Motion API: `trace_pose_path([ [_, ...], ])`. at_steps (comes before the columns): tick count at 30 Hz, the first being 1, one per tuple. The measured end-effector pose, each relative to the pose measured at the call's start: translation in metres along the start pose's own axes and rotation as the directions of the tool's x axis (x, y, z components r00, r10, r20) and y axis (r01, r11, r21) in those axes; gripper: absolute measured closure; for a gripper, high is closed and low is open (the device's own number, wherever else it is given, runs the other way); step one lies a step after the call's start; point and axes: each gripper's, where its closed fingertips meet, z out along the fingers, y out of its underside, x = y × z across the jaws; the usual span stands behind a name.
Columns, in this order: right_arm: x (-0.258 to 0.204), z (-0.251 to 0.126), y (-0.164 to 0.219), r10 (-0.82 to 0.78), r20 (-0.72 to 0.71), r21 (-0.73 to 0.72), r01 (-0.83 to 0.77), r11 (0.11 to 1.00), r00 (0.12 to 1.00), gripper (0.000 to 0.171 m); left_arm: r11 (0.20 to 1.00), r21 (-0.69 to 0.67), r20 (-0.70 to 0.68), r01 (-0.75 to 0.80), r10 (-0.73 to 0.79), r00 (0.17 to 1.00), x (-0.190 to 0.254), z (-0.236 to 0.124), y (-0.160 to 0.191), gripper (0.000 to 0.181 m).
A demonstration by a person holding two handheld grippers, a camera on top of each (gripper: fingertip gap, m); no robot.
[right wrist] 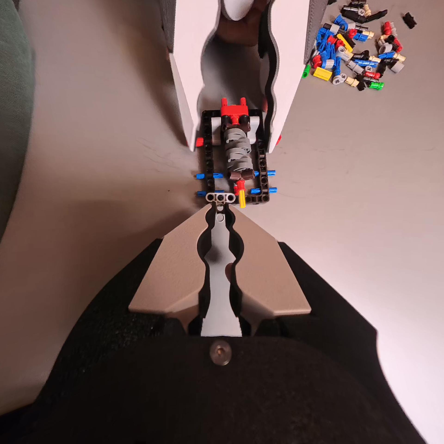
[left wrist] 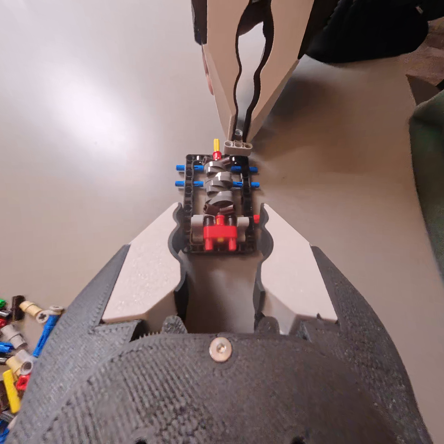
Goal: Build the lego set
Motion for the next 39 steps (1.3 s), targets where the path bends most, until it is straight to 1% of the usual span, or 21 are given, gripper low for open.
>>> trace_pose_path([
  [1, 0.0001, 0.0003, -0.0002, 0.003, 0.008, 0.001, -0.003, 1.0, 1.0, 0.166, 1.0, -0.003, 0.002, -0.009, 0.009, 1.0, -0.0011, 0.0, 0.0004, 0.124],
  [4, 0.0, 0.0002, 0.0001, -0.006, 0.029, -0.017, 0.007, 1.0, 1.0, 0.166, 1.0, -0.002, -0.02, -0.018, 0.018, 1.0, -0.0011, 0.0002, 0.0002, 0.124],
  [11, -0.0026, 0.0013, 0.0023, -0.005, 0.084, -0.109, 0.015, 0.994, 0.996, 0.166, 1.0, -0.001, -0.035, -0.031, 0.03, 0.999, -0.0015, 0.0006, -0.0001, 0.124],
  [15, -0.0032, 0.0011, 0.0031, 0.025, 0.11, -0.196, -0.003, 0.981, 0.994, 0.166, 0.999, -0.001, -0.037, -0.035, 0.035, 0.999, -0.0012, 0.0012, -0.0005, 0.124],
  [21, -0.0038, 0.0008, 0.005, 0.051, 0.14, -0.364, 0.004, 0.931, 0.989, 0.166, 0.999, -0.003, -0.031, -0.043, 0.042, 0.999, -0.0009, 0.0018, -0.0006, 0.124],
  [25, -0.0038, 0.0003, 0.0062, 0.002, 0.18, -0.463, 0.083, 0.882, 0.984, 0.166, 0.999, -0.003, -0.034, -0.045, 0.045, 0.998, -0.0006, 0.0019, -0.0006, 0.125],
  [29, -0.005, 0.0006, 0.0063, -0.021, 0.219, -0.529, 0.137, 0.837, 0.976, 0.166, 0.999, -0.002, -0.037, -0.048, 0.048, 0.998, 0.0001, 0.0016, 0.0, 0.125],
  [39, -0.0048, 0.0008, 0.0061, 0.034, 0.135, -0.575, 0.051, 0.816, 0.99, 0.166, 0.999, 0.0, -0.014, -0.044, 0.044, 0.999, 0.0004, 0.0015, 0.0001, 0.125],
])
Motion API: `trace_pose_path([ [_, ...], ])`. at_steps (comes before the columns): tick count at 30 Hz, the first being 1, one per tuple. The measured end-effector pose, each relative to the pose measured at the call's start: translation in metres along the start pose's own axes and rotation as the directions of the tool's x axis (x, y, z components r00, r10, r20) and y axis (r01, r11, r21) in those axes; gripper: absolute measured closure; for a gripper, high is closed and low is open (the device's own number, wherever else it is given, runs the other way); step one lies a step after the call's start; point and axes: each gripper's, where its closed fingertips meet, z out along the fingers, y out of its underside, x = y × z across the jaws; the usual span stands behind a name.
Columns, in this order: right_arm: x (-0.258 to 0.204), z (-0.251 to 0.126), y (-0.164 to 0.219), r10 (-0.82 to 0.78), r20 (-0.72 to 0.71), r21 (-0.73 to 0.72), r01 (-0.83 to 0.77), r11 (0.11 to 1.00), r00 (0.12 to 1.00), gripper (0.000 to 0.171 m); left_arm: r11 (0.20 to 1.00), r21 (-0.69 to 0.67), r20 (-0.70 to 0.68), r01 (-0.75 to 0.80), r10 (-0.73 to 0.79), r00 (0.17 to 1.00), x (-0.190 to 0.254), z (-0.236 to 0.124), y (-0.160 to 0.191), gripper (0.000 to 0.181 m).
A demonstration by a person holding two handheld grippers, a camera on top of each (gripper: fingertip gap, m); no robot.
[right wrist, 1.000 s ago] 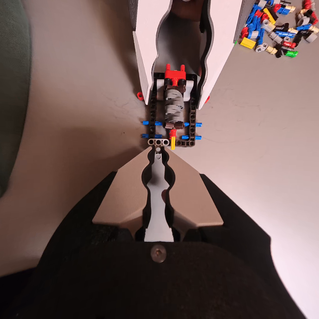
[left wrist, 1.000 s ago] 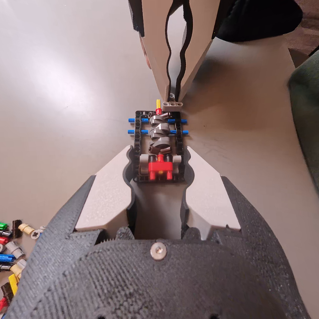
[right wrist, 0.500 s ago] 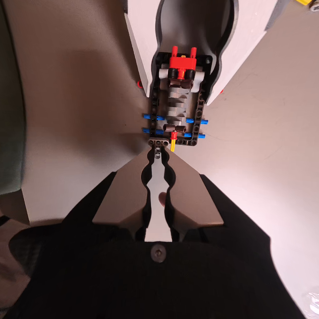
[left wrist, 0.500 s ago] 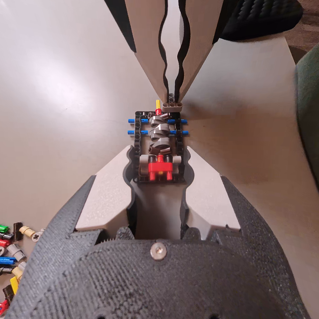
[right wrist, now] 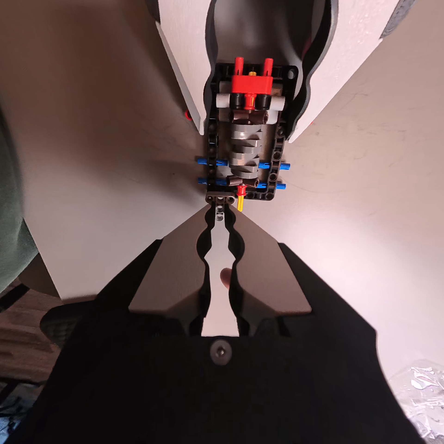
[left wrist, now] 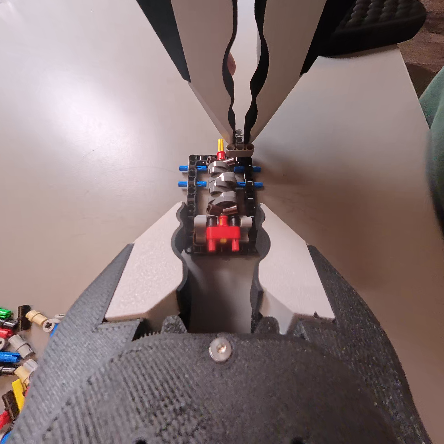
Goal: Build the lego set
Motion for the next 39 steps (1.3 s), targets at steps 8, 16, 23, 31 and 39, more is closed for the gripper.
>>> trace_pose_path([
  [8, -0.0005, -0.0003, -0.0002, 0.019, -0.006, -0.034, -0.02, 0.999, 1.0, 0.166, 1.0, 0.001, 0.014, 0.003, -0.003, 1.0, -0.0002, -0.0001, 0.0, 0.125],
  [16, -0.0006, 0.0001, 0.0004, -0.018, -0.056, -0.048, 0.015, 0.999, 0.998, 0.166, 1.0, 0.002, 0.022, 0.007, -0.007, 1.0, -0.0002, -0.0002, 0.0001, 0.124],
  [23, -0.0004, 0.0008, 0.0006, -0.037, -0.074, -0.032, 0.035, 0.999, 0.997, 0.166, 1.0, 0.003, 0.027, 0.019, -0.019, 0.999, -0.0002, 0.0, 0.0, 0.124],
  [31, 0.0, 0.001, 0.0008, -0.038, -0.116, -0.059, 0.032, 0.998, 0.993, 0.166, 0.999, 0.004, 0.044, 0.038, -0.038, 0.998, -0.0006, 0.0004, -0.0003, 0.124],
  [39, 0.0005, 0.0008, 0.001, -0.042, -0.173, -0.109, 0.023, 0.994, 0.984, 0.166, 0.999, 0.005, 0.061, 0.041, -0.042, 0.997, -0.0005, 0.0006, -0.0005, 0.125],
])
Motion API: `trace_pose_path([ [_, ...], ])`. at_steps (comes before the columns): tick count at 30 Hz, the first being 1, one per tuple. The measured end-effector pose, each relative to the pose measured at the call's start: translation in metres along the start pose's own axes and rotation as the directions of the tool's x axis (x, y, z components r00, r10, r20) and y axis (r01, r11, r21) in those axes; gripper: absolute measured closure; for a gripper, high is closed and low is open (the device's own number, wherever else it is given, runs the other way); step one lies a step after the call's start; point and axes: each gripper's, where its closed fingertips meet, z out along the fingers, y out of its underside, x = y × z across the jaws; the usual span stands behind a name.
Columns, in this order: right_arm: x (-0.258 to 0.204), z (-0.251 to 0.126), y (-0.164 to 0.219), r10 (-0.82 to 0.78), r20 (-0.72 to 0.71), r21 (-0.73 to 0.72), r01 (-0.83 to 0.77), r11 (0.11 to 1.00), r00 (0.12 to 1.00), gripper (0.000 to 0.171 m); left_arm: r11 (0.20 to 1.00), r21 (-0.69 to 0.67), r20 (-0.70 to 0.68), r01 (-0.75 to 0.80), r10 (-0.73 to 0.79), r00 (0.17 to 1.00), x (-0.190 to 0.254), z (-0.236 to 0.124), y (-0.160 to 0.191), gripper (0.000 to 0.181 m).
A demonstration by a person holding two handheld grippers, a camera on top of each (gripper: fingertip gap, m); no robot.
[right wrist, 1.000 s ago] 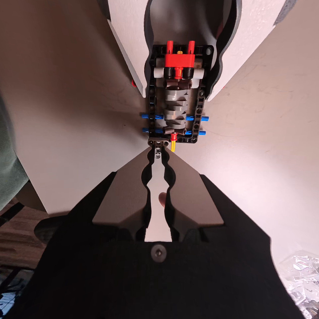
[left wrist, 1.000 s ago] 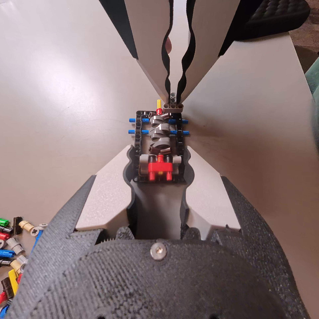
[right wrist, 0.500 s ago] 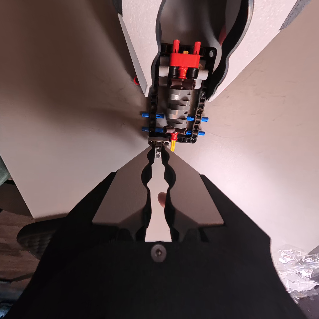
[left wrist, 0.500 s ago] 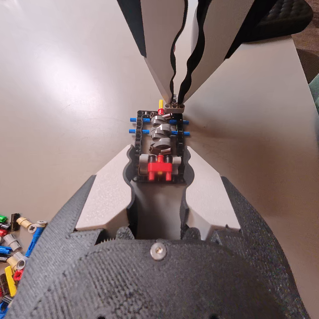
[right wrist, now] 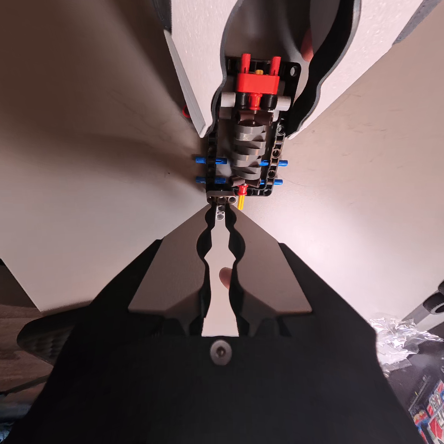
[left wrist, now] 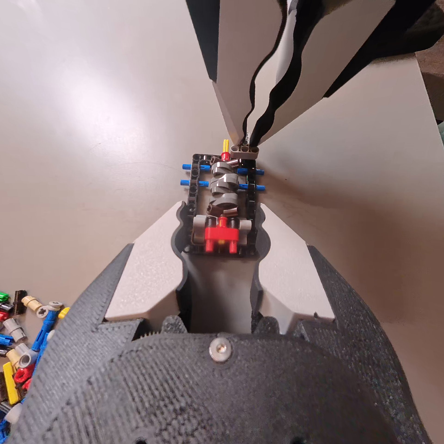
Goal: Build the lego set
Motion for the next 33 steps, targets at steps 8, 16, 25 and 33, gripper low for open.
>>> trace_pose_path([
  [8, 0.0002, 0.0006, 0.0005, 0.0, -0.003, -0.008, 0.0, 1.0, 1.0, 0.166, 1.0, 0.002, 0.004, 0.002, -0.002, 1.0, 0.0, 0.0002, -0.0004, 0.125],
  [16, 0.0003, 0.0008, 0.0007, -0.074, 0.004, -0.059, 0.074, 0.996, 0.997, 0.166, 1.0, 0.0, 0.0, 0.005, -0.005, 1.0, 0.0001, 0.0005, -0.0003, 0.124],
  [25, 0.0002, 0.0015, 0.0006, -0.119, -0.002, -0.077, 0.119, 0.99, 0.993, 0.166, 1.0, 0.0, -0.001, 0.008, -0.008, 1.0, 0.0001, 0.0004, -0.0002, 0.125],
  [33, 0.0015, 0.0008, -0.0005, -0.075, -0.016, -0.059, 0.074, 0.996, 0.997, 0.165, 1.0, 0.002, 0.002, 0.007, -0.007, 1.0, -0.0007, -0.0005, 0.0001, 0.125],
])
